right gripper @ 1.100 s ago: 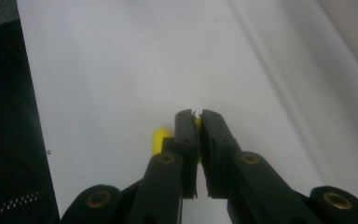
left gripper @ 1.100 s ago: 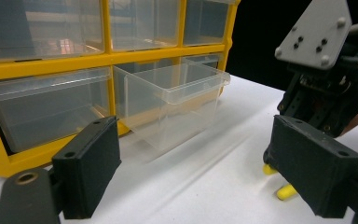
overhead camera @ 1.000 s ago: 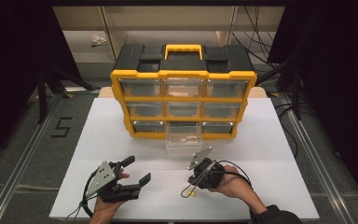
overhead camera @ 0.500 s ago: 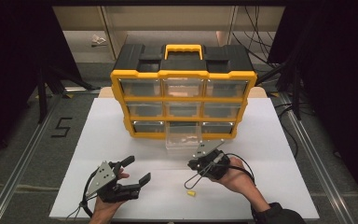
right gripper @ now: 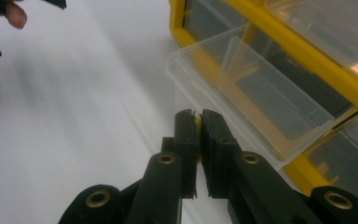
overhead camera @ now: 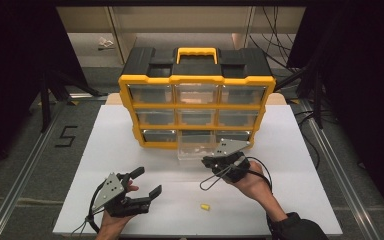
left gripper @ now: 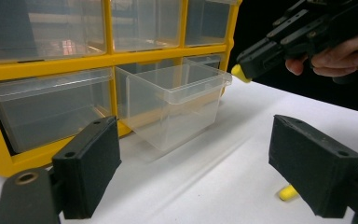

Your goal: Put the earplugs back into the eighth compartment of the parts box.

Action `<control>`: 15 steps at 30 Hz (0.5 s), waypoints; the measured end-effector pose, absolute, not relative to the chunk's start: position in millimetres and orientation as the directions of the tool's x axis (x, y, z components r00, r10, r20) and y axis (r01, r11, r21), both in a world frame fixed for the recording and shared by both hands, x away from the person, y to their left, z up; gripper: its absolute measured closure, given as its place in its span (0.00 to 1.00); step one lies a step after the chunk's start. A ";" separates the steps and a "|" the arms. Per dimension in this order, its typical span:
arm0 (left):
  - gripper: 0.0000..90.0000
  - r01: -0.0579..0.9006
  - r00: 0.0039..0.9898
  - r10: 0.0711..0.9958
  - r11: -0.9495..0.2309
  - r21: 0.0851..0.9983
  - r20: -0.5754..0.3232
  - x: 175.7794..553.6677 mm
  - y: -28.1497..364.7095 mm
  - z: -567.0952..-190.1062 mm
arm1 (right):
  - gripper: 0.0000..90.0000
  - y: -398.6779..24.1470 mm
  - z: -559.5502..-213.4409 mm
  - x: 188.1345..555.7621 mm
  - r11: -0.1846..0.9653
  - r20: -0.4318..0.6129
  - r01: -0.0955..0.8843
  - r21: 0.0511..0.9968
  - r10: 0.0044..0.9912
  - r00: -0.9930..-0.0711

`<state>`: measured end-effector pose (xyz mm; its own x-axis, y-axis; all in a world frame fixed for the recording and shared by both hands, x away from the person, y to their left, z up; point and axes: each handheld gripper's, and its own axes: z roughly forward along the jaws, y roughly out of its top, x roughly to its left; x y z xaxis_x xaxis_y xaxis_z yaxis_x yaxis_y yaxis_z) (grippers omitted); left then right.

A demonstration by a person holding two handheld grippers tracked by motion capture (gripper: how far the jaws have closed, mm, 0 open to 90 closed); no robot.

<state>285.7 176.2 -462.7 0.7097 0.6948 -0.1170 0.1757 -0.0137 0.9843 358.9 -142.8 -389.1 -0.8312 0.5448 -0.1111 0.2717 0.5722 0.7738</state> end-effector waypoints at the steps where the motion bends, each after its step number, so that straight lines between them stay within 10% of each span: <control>1: 0.18 0.176 0.710 0.695 -0.013 0.984 -0.117 285.7 176.2 -462.7 | 0.95 -143.3 -388.1 359.7 0.566 -0.112 0.269 0.779 0.548 -0.829; 15: 0.18 0.174 0.708 0.696 -0.013 0.985 -0.116 285.7 176.5 -462.7 | 0.94 -146.5 -385.7 374.5 0.469 -0.083 0.285 0.836 0.621 -0.779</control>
<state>285.7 176.5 -462.7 0.7084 0.6962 -0.1159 0.1738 -0.0130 0.9847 374.5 -146.5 -385.7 -0.7793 0.6212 -0.0827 0.2847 0.4685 0.8363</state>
